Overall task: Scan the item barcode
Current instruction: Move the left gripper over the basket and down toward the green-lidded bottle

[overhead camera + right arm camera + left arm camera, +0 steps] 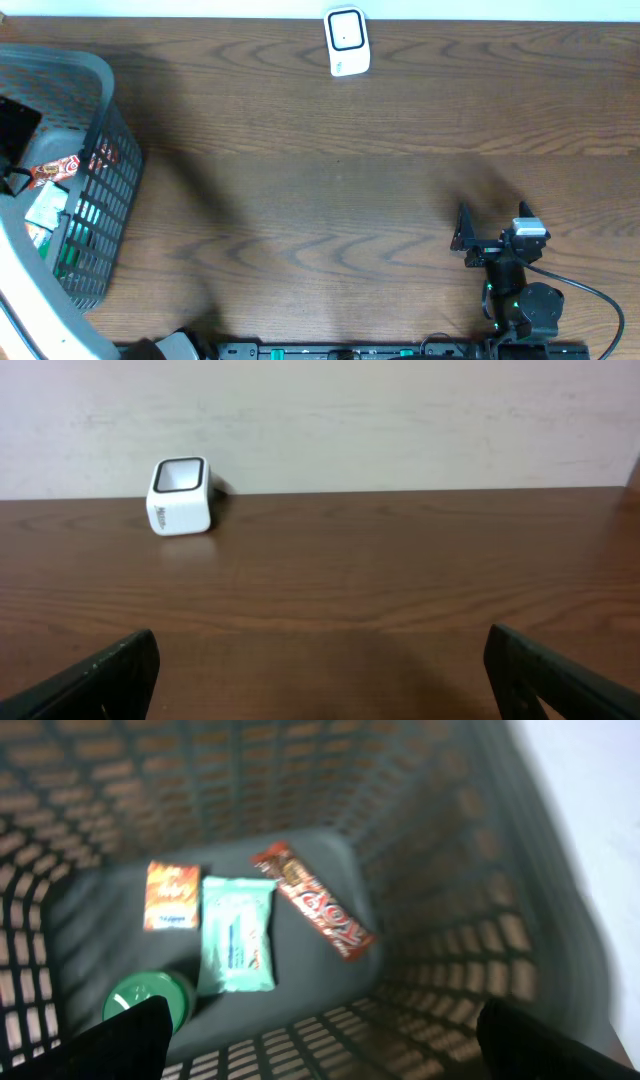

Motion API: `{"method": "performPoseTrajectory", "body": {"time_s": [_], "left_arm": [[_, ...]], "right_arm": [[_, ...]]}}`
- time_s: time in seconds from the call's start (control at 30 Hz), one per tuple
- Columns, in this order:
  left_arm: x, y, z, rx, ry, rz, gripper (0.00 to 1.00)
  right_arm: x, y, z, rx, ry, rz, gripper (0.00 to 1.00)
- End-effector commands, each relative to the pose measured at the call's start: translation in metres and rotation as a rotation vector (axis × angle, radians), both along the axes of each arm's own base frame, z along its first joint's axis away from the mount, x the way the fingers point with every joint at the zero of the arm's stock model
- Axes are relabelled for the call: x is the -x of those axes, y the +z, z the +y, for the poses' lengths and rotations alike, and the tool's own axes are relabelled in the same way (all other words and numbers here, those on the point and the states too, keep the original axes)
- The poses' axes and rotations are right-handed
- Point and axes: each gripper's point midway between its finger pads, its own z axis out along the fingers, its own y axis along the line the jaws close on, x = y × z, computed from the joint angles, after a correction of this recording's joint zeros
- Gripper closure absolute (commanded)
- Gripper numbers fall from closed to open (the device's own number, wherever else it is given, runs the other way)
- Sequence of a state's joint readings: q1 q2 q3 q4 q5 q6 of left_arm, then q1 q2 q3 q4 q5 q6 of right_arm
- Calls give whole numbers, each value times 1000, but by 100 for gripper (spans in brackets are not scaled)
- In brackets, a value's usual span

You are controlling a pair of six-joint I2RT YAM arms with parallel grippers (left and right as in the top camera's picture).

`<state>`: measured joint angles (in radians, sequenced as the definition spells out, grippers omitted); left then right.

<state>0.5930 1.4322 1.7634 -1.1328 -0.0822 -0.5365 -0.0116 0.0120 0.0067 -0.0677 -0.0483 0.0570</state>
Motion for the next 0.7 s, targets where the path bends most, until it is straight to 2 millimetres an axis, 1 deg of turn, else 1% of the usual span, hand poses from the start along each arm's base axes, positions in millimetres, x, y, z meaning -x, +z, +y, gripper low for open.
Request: {"method": "performPoseTrajectory", "body": {"time_s": [0.0, 0.17, 0.43, 0.53, 0.67], "left_arm": [[7, -12, 16, 65, 133, 1, 2], [12, -40, 24, 134, 188, 74, 2], [10, -72, 27, 186, 196, 155, 2], [16, -85, 28, 208, 208, 189, 2], [30, -102, 31, 242, 240, 232, 2]], "right_arm": [[0, -1, 1, -9, 4, 1, 1], [0, -1, 1, -9, 4, 1, 1], [0, -1, 1, -9, 4, 1, 1], [0, -1, 1, -9, 4, 1, 1], [0, -1, 1, -9, 4, 1, 1]]}}
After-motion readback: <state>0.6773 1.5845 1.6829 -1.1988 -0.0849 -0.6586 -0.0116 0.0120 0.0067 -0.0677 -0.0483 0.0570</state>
